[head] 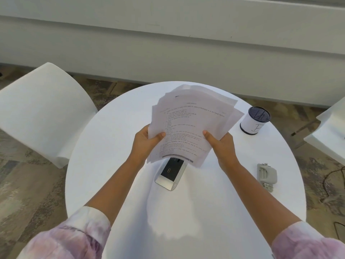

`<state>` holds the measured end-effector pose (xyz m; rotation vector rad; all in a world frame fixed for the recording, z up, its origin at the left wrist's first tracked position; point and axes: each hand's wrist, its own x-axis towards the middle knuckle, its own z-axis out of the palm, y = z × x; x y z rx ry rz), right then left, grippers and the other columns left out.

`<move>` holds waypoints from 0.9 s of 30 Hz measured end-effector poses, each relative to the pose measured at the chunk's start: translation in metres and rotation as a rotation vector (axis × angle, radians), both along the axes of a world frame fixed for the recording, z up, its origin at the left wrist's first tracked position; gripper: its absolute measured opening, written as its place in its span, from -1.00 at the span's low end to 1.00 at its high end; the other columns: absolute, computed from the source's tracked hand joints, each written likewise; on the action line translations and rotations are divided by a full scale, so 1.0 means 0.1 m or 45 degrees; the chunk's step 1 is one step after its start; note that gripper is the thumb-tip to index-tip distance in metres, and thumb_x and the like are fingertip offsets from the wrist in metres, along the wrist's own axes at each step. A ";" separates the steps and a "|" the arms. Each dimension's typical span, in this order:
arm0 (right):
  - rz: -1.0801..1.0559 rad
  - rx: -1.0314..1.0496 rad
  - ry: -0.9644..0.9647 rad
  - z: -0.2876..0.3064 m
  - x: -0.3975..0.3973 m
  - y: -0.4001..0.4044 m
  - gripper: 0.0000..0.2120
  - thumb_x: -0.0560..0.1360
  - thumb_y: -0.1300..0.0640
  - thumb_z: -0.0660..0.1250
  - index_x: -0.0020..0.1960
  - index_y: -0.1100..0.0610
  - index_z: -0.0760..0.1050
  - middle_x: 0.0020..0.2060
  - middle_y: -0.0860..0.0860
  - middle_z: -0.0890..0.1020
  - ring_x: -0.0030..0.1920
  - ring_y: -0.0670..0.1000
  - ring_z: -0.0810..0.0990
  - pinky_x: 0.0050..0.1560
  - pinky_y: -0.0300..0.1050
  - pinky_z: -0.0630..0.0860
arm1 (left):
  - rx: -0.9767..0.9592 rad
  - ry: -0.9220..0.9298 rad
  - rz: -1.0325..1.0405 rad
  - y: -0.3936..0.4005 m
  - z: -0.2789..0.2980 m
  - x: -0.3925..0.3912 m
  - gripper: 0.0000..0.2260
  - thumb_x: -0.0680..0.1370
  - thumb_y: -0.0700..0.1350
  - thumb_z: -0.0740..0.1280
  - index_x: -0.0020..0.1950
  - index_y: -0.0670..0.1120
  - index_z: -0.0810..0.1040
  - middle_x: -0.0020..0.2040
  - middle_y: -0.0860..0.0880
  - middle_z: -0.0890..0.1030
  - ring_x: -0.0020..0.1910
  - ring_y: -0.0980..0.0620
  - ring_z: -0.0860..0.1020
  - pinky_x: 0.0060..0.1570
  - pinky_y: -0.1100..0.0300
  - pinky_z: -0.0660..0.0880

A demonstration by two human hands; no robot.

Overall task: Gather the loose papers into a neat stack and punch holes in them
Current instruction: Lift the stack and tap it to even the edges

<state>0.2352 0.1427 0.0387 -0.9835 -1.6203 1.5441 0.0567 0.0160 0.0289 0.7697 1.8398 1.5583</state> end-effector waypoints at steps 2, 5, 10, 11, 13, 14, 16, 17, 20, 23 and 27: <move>-0.043 0.017 0.026 0.04 -0.01 0.01 -0.71 0.45 0.15 0.37 0.14 0.02 0.42 -0.02 -0.03 0.60 0.07 0.06 0.58 0.04 -0.03 0.57 | 0.012 0.014 0.030 0.01 0.04 0.00 -0.78 0.45 -0.06 0.40 0.06 0.06 0.48 -0.04 0.04 0.59 -0.05 0.02 0.55 -0.17 0.23 0.50; -0.035 0.085 0.050 0.11 0.02 0.04 -0.66 0.42 0.13 0.41 0.16 0.02 0.43 0.00 -0.06 0.61 0.05 -0.08 0.59 -0.09 -0.28 0.57 | 0.096 -0.005 0.043 -0.01 0.09 -0.03 -0.74 0.44 -0.09 0.41 0.10 0.01 0.50 -0.01 0.04 0.61 -0.01 0.04 0.56 -0.10 0.21 0.53; -0.005 0.023 0.073 0.16 0.05 0.03 -0.76 0.37 0.13 0.44 -0.01 -0.07 0.51 -0.07 -0.10 0.64 -0.03 -0.12 0.61 -0.08 -0.22 0.56 | 0.110 0.001 0.000 -0.02 0.19 -0.02 -0.85 0.43 -0.10 0.41 -0.06 0.11 0.53 -0.10 0.13 0.62 -0.11 0.14 0.59 -0.24 0.36 0.52; -0.007 0.006 0.076 0.16 0.05 0.03 -0.77 0.36 0.13 0.45 -0.04 -0.08 0.52 -0.08 -0.10 0.64 -0.03 -0.11 0.62 -0.06 -0.18 0.57 | 0.102 -0.005 -0.023 -0.02 0.19 -0.01 -0.88 0.43 -0.10 0.41 -0.09 0.09 0.55 -0.11 0.11 0.62 -0.13 0.12 0.59 -0.25 0.35 0.54; 0.030 0.019 0.052 0.18 0.03 0.02 -0.78 0.36 0.13 0.46 -0.05 -0.09 0.52 -0.08 -0.09 0.65 -0.01 -0.06 0.62 -0.03 -0.14 0.58 | 0.059 0.010 -0.060 -0.02 0.21 0.00 -0.87 0.41 -0.09 0.43 -0.10 0.08 0.55 -0.10 0.07 0.63 -0.10 0.04 0.60 -0.19 0.24 0.56; 0.053 0.029 0.036 0.19 0.02 0.00 -0.79 0.38 0.13 0.45 -0.06 -0.09 0.52 -0.09 -0.09 0.64 -0.01 -0.05 0.62 -0.04 -0.14 0.58 | 0.040 0.019 -0.076 -0.01 0.22 0.00 -0.85 0.40 -0.08 0.43 -0.08 0.09 0.54 -0.08 0.04 0.62 -0.08 0.02 0.59 -0.15 0.17 0.56; 0.078 0.043 0.001 0.20 -0.02 -0.03 -0.82 0.41 0.12 0.42 -0.07 -0.10 0.49 -0.12 -0.10 0.62 -0.04 -0.04 0.61 -0.06 -0.13 0.58 | 0.014 0.031 -0.104 0.02 0.24 0.00 -0.83 0.39 -0.06 0.44 -0.07 0.11 0.52 -0.06 -0.01 0.62 -0.06 0.00 0.59 -0.10 0.09 0.56; 0.081 0.046 -0.008 0.20 -0.04 -0.04 -0.84 0.42 0.12 0.40 -0.08 -0.10 0.49 -0.13 -0.10 0.62 -0.06 -0.05 0.61 -0.07 -0.12 0.59 | 0.008 0.035 -0.109 0.03 0.26 0.01 -0.83 0.40 -0.06 0.43 -0.07 0.11 0.51 -0.06 -0.02 0.61 -0.07 -0.01 0.59 -0.10 0.07 0.56; 0.070 0.033 0.014 0.23 -0.06 -0.05 -0.87 0.45 0.13 0.37 -0.11 -0.10 0.51 -0.17 -0.12 0.64 -0.17 -0.14 0.64 -0.09 -0.15 0.62 | 0.051 0.037 -0.048 0.05 0.29 0.00 -0.90 0.44 -0.08 0.39 -0.10 0.09 0.51 -0.11 0.00 0.61 -0.11 -0.03 0.59 -0.11 0.06 0.56; 0.129 0.017 -0.019 0.23 -0.04 -0.06 -0.89 0.46 0.13 0.35 -0.13 -0.08 0.54 -0.17 -0.11 0.65 -0.19 -0.16 0.65 -0.04 -0.09 0.62 | 0.071 0.010 0.018 0.04 0.29 -0.03 -0.90 0.45 -0.11 0.38 -0.12 0.08 0.52 -0.13 0.03 0.62 -0.12 -0.03 0.60 -0.11 0.05 0.56; 0.193 0.010 -0.041 0.23 0.00 -0.07 -0.89 0.47 0.15 0.33 -0.07 -0.06 0.55 -0.10 -0.04 0.65 -0.04 0.03 0.64 0.06 0.07 0.59 | 0.098 -0.061 0.015 0.01 0.29 -0.02 -0.88 0.46 -0.15 0.38 -0.10 0.06 0.52 -0.12 0.04 0.61 -0.14 0.02 0.59 -0.11 0.08 0.56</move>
